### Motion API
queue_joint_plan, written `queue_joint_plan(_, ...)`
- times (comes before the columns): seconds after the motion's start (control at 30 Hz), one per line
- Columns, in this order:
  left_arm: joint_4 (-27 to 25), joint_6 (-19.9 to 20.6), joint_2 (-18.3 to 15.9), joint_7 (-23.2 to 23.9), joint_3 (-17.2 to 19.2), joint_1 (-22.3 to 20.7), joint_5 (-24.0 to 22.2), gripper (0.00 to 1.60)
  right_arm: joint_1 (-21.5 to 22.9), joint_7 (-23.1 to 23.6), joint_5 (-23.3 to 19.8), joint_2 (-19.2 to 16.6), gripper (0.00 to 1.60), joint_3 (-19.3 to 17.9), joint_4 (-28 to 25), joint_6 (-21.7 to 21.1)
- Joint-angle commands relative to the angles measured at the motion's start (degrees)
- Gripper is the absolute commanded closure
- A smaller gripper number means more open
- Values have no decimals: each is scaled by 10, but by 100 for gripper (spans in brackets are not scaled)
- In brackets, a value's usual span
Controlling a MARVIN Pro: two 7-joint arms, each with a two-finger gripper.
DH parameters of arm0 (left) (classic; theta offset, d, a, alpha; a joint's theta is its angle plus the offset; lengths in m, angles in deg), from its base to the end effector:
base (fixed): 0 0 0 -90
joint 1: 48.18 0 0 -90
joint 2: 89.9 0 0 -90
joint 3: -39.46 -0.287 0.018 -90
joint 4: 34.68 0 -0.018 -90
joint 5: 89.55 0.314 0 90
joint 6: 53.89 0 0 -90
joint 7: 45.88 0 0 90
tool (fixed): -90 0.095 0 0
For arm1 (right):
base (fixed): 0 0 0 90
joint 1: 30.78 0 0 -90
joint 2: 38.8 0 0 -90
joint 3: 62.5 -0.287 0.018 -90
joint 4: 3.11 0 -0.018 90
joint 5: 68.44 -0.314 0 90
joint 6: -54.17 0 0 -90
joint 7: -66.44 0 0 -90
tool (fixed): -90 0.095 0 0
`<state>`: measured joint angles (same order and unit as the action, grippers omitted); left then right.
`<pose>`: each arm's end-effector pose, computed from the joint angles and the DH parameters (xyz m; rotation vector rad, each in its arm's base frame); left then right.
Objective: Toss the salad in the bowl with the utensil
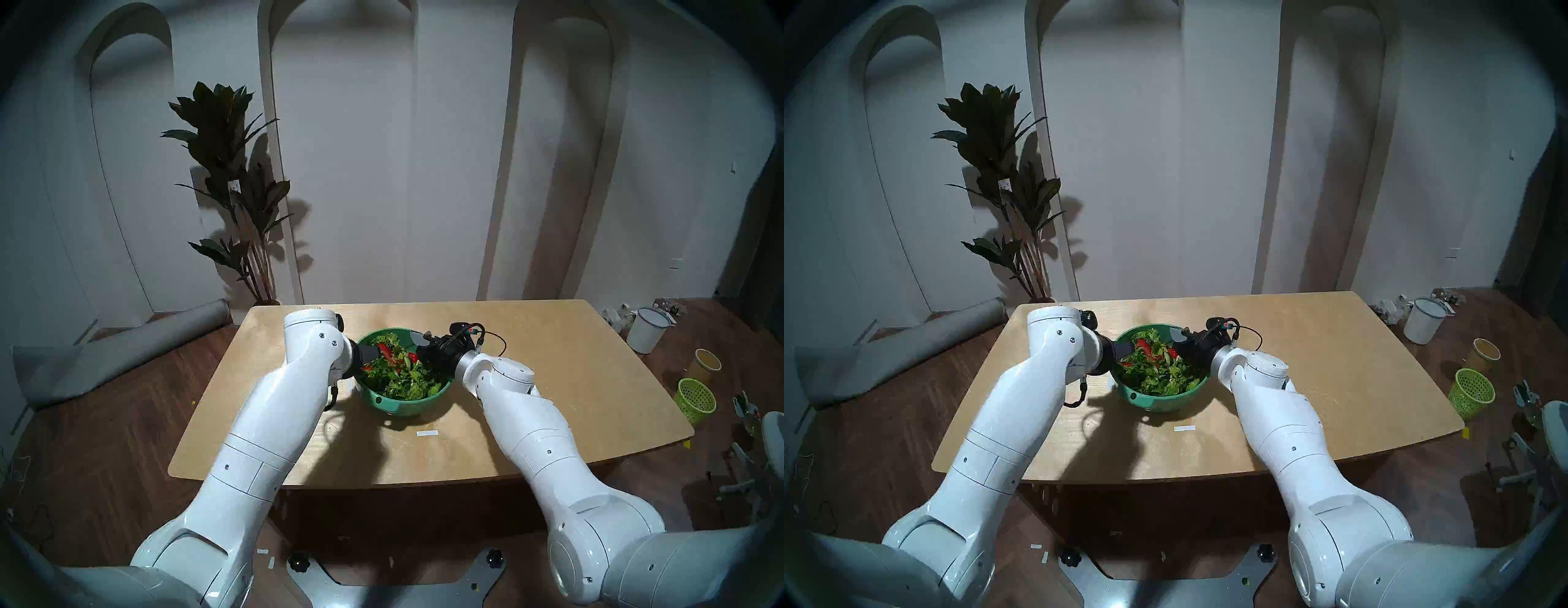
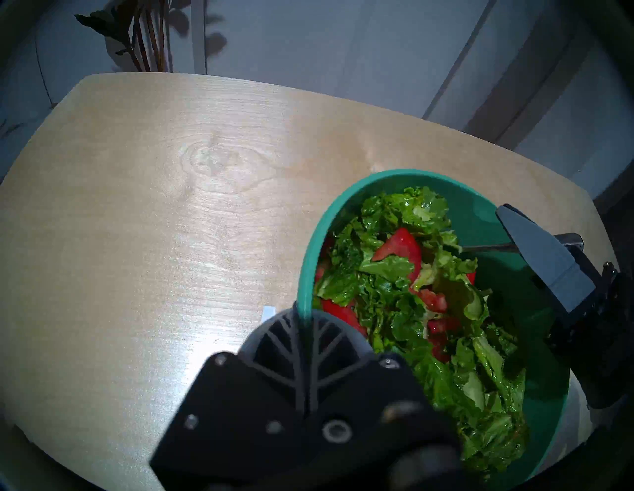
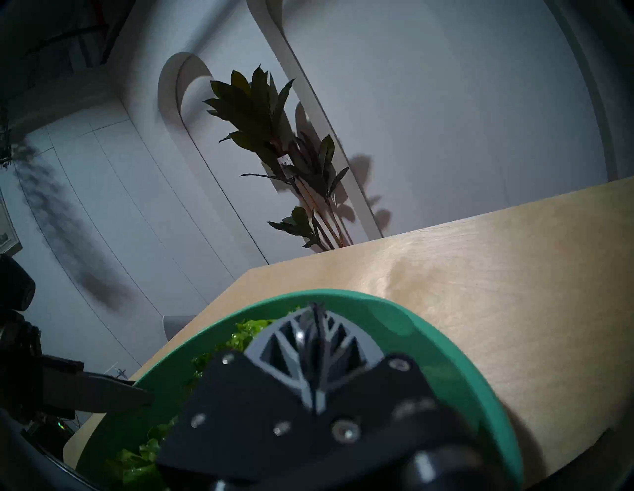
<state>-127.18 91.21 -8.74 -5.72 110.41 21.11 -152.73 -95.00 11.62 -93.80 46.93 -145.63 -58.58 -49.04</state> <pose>0.4636 -0.0731 -0.2449 2.7876 0.1830 1.0273 0.5187 0.0577 -0.3295 -1.9050 -0.2120 -1.3972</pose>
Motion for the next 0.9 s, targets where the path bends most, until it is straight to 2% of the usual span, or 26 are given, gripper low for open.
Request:
queue_joint_plan(0.0,-13,-1,10,-26,-3,-13,-3,160,-63,40,-37,-28,160,-21,-43,-21)
queue_joint_plan(0.23,-13,-1,9,-28,-5,-14,-8,160,-106,68,-121,-21,160,-92,-90,-43)
queue_joint_plan(0.33,-13,-1,10,-34,-5,-14,-12,160,-123,67,-155,-8,160,-117,-97,-57)
queue_joint_plan(0.43,-14,-1,11,-46,-5,-15,-18,160,-151,55,-181,7,160,-136,-125,-76)
queue_joint_plan(0.6,-15,-1,11,-59,-6,-16,-28,160,-184,27,-194,21,160,-151,-162,-96)
queue_joint_plan(0.87,-15,-1,8,-60,-7,-17,-35,160,-208,-10,-195,31,160,-158,-209,-105)
